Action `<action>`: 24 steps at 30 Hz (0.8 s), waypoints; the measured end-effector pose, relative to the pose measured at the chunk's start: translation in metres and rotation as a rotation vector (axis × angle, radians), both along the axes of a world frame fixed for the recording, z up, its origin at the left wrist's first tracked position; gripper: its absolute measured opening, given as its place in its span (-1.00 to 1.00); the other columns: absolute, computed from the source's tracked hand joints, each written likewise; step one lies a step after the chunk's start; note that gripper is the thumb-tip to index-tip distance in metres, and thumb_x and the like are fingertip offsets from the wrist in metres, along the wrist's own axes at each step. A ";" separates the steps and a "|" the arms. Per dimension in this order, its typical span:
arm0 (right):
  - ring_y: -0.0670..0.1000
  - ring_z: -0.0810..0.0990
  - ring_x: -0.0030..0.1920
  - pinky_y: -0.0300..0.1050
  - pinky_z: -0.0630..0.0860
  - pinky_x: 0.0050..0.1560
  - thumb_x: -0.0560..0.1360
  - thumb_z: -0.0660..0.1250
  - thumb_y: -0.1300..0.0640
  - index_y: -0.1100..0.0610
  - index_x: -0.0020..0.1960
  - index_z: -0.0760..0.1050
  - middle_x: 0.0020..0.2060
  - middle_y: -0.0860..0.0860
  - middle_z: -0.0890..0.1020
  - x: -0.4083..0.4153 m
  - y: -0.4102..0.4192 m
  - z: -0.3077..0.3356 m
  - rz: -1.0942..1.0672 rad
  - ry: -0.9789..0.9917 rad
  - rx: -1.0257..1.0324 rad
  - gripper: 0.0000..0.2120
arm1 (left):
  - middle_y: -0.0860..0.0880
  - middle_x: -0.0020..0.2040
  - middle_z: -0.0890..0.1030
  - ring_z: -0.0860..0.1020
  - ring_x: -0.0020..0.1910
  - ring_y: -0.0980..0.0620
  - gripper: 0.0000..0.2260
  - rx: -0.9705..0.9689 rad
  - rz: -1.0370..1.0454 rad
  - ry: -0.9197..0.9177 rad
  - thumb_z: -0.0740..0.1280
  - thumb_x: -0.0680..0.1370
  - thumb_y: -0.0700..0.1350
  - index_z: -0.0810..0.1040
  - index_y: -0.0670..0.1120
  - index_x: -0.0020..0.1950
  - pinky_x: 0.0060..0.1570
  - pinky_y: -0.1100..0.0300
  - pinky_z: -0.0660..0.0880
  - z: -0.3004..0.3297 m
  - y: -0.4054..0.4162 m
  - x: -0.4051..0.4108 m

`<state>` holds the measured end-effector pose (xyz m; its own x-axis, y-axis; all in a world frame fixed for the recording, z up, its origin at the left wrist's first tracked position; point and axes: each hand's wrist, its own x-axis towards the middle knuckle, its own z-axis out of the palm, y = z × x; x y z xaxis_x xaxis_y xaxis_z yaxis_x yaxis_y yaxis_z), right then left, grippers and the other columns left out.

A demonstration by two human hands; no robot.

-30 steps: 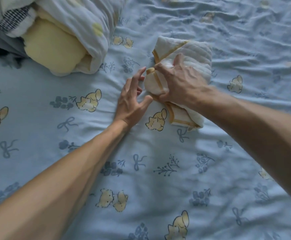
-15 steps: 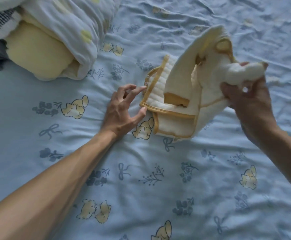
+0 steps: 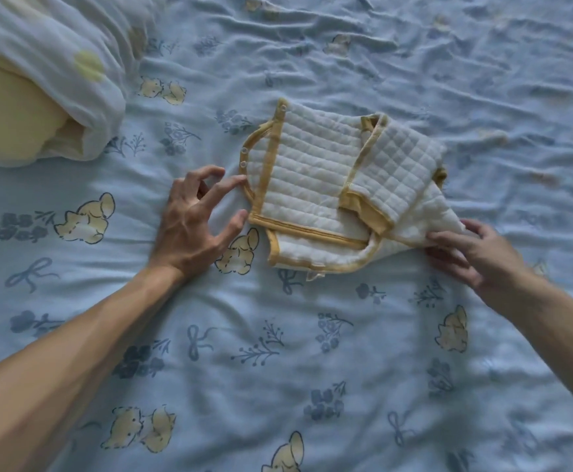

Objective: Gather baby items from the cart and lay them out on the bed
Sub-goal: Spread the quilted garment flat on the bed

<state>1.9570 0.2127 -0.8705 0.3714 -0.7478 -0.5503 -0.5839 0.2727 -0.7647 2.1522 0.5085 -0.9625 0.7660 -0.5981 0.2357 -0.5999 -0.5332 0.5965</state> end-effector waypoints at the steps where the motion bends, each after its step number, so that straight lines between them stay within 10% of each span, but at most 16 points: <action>1: 0.05 0.60 -0.01 -0.13 0.65 -0.21 0.41 0.45 0.26 0.07 0.39 0.27 0.21 0.16 0.52 0.000 -0.005 0.006 0.100 0.121 -0.144 -0.37 | -0.15 0.26 0.43 0.40 0.08 -0.12 -0.55 0.002 -0.001 -0.004 0.22 0.49 0.14 0.48 0.01 0.33 0.05 0.21 0.29 0.001 0.000 0.000; 5: -0.02 0.50 -0.10 -0.11 0.46 -0.24 0.36 0.48 0.10 -0.02 0.38 0.31 0.21 0.09 0.46 0.014 -0.013 0.037 0.782 0.212 -1.095 -0.35 | -0.17 0.25 0.44 0.40 0.03 -0.14 -0.54 0.020 -0.016 -0.017 0.21 0.49 0.13 0.48 -0.01 0.34 0.05 0.16 0.30 0.003 -0.001 -0.001; 11: 0.02 0.55 -0.07 -0.21 0.45 -0.28 0.41 0.46 0.16 0.00 0.27 0.51 0.23 0.15 0.48 0.055 -0.001 0.028 1.520 0.241 -1.238 -0.56 | -0.21 0.25 0.45 0.40 -0.01 -0.18 -0.53 0.030 -0.065 -0.065 0.21 0.50 0.13 0.50 -0.06 0.34 0.04 0.06 0.35 0.003 -0.002 -0.002; 16: 0.05 0.59 -0.19 -0.07 0.57 -0.31 0.50 0.24 0.09 0.09 0.09 0.60 0.12 0.14 0.57 0.076 -0.018 0.030 1.452 0.070 -1.151 -0.76 | -0.22 0.27 0.44 0.38 0.00 -0.15 -0.50 0.014 -0.112 -0.076 0.12 0.56 0.19 0.44 -0.08 0.37 0.04 0.06 0.32 -0.001 -0.001 -0.001; 24: -0.16 0.51 -0.28 -0.36 0.41 -0.26 0.49 0.35 0.06 0.03 0.19 0.54 -0.03 -0.12 0.59 0.120 -0.080 0.042 0.733 0.030 -0.972 -0.72 | -0.18 0.26 0.43 0.37 0.03 -0.14 -0.47 0.109 -0.087 -0.046 0.15 0.50 0.22 0.48 -0.07 0.33 -0.02 -0.03 0.41 -0.001 -0.004 -0.001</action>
